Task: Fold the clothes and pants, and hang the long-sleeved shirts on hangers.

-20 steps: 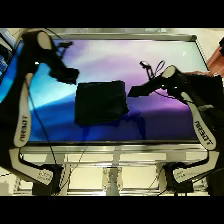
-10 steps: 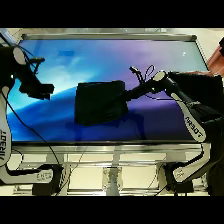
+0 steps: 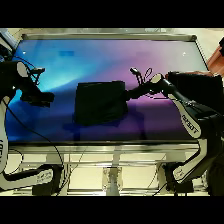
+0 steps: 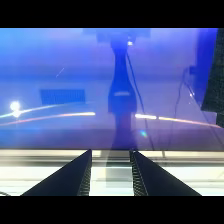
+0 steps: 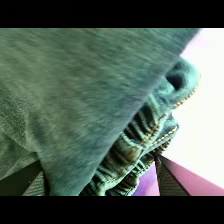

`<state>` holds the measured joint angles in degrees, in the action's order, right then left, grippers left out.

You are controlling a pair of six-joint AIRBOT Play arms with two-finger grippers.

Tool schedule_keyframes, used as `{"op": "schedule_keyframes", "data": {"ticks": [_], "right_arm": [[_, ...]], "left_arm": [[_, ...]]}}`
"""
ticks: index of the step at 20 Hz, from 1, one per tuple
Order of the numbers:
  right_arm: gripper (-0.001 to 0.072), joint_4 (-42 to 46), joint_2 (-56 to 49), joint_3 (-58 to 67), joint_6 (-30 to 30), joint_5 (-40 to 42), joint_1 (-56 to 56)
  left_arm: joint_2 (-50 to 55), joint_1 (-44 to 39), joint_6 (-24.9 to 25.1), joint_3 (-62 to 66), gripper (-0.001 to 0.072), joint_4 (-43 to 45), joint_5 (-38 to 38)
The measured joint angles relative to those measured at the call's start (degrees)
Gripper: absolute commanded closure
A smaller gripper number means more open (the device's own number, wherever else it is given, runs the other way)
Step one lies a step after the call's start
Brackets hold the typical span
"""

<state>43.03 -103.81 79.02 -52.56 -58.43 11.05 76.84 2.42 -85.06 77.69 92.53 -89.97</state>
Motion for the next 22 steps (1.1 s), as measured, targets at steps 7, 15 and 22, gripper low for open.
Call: {"op": "schedule_keyframes", "data": {"ticks": [7,15,22], "right_arm": [[0.0078,-8.04,-5.03,2.49,1.7,-4.7,0.07],[0.0679,-10.29,-9.49,5.09,-2.67,-8.57,2.8],[0.068,-6.4,-8.81,13.55,-11.93,-18.71,2.73]], "left_arm": [[-0.42,0.0,0.0,-0.39,0.0405,0.07,0.83],[-0.42,0.0,0.0,-0.42,0.0405,0.04,1.42],[-0.42,0.0,0.02,-0.42,0.0406,0.04,1.46]]}}
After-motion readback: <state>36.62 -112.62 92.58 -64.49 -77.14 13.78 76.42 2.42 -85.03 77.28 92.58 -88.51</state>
